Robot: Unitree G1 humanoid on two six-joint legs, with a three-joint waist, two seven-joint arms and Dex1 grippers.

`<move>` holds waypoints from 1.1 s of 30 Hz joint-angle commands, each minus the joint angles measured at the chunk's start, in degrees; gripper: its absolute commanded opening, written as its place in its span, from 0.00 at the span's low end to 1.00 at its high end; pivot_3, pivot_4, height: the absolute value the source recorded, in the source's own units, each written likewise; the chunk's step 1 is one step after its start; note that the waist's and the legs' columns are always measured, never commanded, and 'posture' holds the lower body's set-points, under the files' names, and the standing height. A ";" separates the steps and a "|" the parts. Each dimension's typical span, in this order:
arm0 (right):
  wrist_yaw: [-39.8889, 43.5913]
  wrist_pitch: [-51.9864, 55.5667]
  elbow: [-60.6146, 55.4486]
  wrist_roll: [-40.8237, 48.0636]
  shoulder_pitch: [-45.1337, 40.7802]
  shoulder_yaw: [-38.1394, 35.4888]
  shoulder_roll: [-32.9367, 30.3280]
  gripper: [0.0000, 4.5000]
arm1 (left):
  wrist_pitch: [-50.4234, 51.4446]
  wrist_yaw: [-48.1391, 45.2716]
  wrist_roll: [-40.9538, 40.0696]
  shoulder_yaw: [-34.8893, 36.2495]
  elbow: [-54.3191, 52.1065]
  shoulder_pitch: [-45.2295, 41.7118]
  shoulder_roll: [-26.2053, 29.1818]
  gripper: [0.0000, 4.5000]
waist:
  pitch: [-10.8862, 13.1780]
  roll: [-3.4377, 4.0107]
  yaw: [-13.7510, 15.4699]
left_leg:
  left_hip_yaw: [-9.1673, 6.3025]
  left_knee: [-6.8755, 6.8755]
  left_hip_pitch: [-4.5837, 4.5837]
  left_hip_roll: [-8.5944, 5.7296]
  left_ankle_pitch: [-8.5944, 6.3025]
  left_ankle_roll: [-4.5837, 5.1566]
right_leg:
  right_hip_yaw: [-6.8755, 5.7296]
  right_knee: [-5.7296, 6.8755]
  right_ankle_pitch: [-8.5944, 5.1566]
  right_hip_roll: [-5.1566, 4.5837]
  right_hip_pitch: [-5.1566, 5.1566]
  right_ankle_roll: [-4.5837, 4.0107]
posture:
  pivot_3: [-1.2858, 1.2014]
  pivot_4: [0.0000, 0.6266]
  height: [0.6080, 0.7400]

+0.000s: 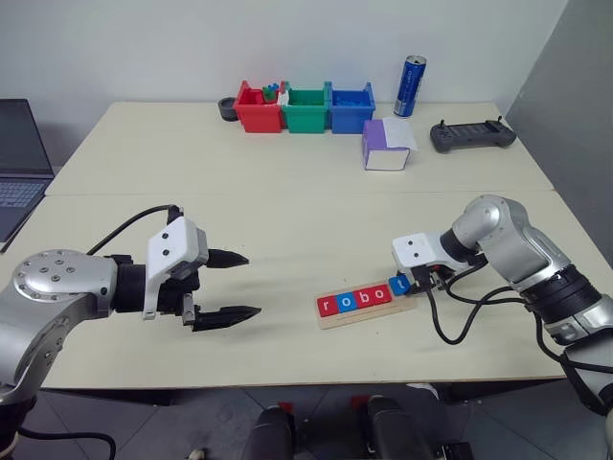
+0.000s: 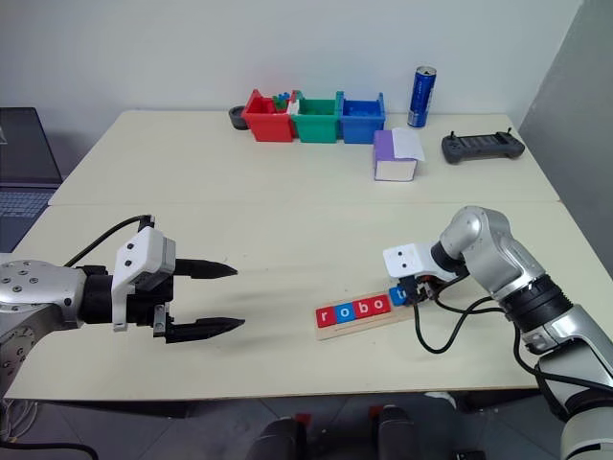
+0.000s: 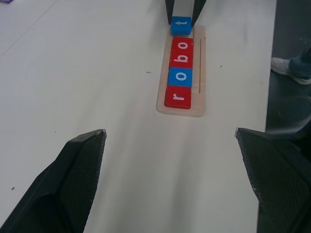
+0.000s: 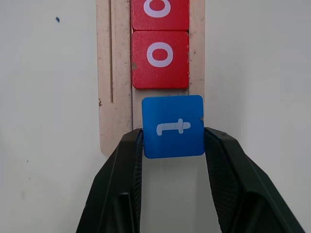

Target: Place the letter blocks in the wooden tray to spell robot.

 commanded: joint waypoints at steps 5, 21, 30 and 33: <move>1.74 0.11 -2.66 0.46 0.18 -0.17 -0.05 0.32 | -0.41 0.10 -0.40 0.86 -1.23 -0.01 -0.04 1.00 | 0.00 0.00 0.00 | 0.00 0.00 0.00 0.00 0.00 0.00 | 0.00 0.00 0.00 0.00 0.00 0.00 | 0.52 0.24 1.00; 1.41 1.53 -1.42 0.09 0.38 0.68 0.45 0.32 | -0.69 0.21 -0.16 0.52 -1.06 -0.12 -0.19 1.00 | 0.00 0.00 -0.01 | 0.00 0.00 0.00 0.00 0.00 0.00 | 0.00 0.00 0.00 0.00 0.00 0.00 | 0.52 0.24 1.00; -0.23 2.92 0.14 -0.48 -0.61 0.48 2.27 0.40 | -0.63 0.35 -0.25 0.51 -1.32 -0.06 -0.28 1.00 | -0.01 -0.01 -0.20 | 0.00 0.00 0.02 0.01 0.00 0.00 | 0.00 0.02 0.00 0.01 0.00 0.00 | 0.52 0.24 1.00; 0.35 2.76 -0.34 -0.18 -0.48 0.40 1.97 0.61 | -0.59 0.34 -0.26 0.55 -1.39 -0.02 -0.29 1.00 | -0.01 -0.01 -0.18 | 0.00 0.00 0.03 0.02 0.00 0.00 | 0.00 0.04 0.00 0.02 0.00 0.00 | 0.52 0.24 1.00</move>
